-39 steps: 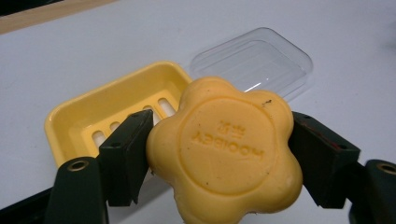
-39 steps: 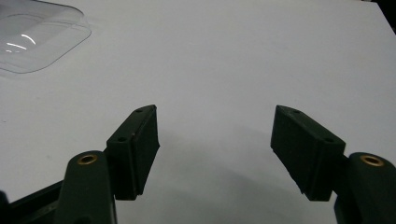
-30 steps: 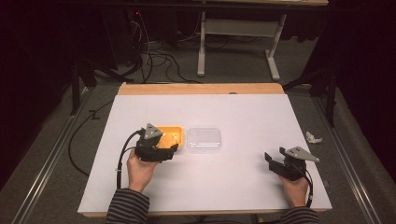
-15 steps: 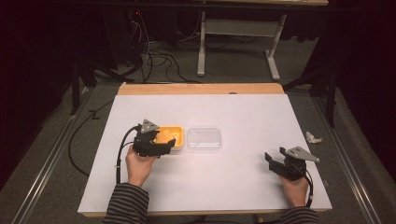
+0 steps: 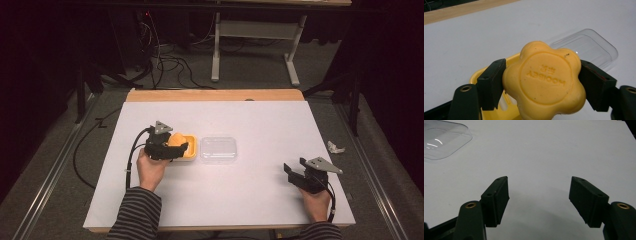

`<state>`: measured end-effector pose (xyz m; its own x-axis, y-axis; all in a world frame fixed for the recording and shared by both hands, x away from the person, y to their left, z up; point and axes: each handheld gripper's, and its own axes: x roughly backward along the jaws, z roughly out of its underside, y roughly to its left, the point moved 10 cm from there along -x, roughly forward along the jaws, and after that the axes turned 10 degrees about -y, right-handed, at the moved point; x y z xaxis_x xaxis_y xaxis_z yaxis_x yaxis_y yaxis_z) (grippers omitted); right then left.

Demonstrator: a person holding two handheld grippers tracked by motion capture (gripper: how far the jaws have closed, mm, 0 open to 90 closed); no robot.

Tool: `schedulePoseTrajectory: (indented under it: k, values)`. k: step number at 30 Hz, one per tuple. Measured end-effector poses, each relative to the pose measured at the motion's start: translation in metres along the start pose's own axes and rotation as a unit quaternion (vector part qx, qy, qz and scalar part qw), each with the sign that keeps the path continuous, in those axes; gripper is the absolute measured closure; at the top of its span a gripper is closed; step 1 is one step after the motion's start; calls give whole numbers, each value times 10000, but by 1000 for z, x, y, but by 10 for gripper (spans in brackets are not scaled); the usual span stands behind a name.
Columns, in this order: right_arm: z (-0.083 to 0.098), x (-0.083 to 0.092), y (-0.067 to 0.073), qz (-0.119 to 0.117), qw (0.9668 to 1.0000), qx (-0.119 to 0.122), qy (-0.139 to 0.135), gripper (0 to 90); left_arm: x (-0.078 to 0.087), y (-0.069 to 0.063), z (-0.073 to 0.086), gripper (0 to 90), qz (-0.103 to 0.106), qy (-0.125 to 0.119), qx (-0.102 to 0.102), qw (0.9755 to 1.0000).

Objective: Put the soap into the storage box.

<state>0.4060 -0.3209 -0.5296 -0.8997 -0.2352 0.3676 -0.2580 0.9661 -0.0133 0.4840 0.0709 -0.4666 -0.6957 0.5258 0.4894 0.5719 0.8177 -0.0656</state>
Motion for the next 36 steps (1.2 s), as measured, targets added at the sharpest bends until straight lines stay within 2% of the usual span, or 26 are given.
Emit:
schedulePoseTrajectory:
  k: [6,9,14,36]
  values:
    - [0,0,0,-3,10000,-6,3,327,-9,2,2,273,-48,63,42,10000]
    - [0,0,0,5,10000,-15,8,327,-14,6,5,273,-127,149,47,9998]
    - [0,0,0,-8,10000,1,7,327,-18,12,7,273,-232,139,120,9996]
    - [0,1,0,-3,10000,-20,-15,325,-37,17,22,273,-360,490,116,9981]
